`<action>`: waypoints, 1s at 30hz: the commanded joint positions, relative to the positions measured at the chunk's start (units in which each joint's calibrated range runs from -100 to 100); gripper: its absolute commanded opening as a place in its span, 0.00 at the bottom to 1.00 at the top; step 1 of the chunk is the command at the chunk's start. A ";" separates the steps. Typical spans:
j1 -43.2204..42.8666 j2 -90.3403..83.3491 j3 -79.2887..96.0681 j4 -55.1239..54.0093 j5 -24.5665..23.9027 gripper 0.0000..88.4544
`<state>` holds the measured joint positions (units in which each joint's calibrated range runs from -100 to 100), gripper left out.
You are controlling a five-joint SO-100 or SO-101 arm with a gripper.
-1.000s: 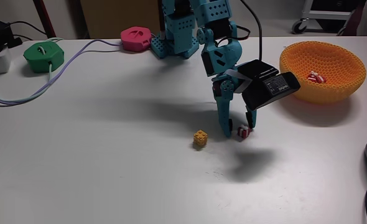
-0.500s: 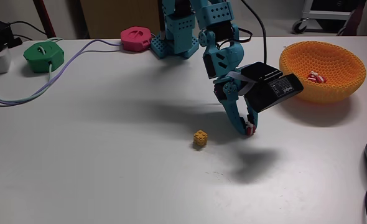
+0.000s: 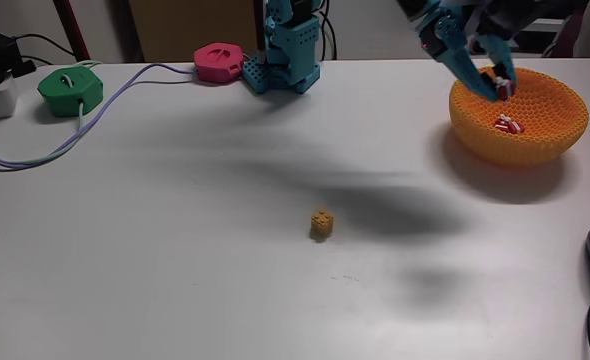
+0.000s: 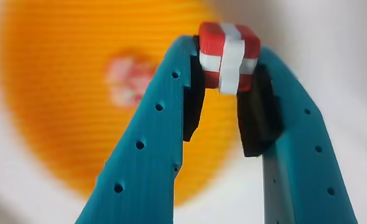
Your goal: Place cube pieces into the yellow basket
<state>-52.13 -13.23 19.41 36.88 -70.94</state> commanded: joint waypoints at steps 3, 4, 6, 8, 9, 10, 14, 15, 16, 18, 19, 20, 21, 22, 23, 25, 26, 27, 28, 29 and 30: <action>-11.43 -2.87 -1.93 0.56 -11.62 0.00; -12.18 -2.96 -0.58 -0.13 -12.36 0.00; -13.39 -3.62 2.69 -3.35 -12.70 0.05; -13.76 -3.43 2.50 -3.00 -10.79 0.25; -13.76 -3.25 2.31 -2.74 -9.62 0.33; -13.76 -3.25 2.50 -3.26 -9.08 0.36; -11.81 -4.29 5.39 -3.69 -6.84 0.41; -10.97 -5.04 5.96 -3.43 -5.86 0.43; -9.38 -5.90 6.35 -2.39 -3.96 0.44; -3.70 -7.79 8.85 -1.44 2.05 0.43; 1.15 -8.74 11.55 -2.74 6.69 0.42; 6.09 -9.78 14.05 -4.65 11.09 0.41; 10.19 -10.35 15.11 -5.08 14.26 0.41; 14.29 -10.73 15.88 -5.43 16.95 0.40; 18.02 -11.11 16.94 -6.13 18.66 0.39; 23.33 -11.20 20.89 -10.56 19.24 0.38; 25.75 -11.01 24.07 -15.16 19.34 0.38; 27.71 -10.35 26.96 -19.33 19.10 0.38; 29.95 -9.50 29.36 -23.68 19.29 0.38; 31.90 -8.17 31.10 -27.07 19.44 0.38; 33.49 -7.03 32.54 -30.19 19.44 0.38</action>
<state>-23.98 -20.81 48.87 16.47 -52.14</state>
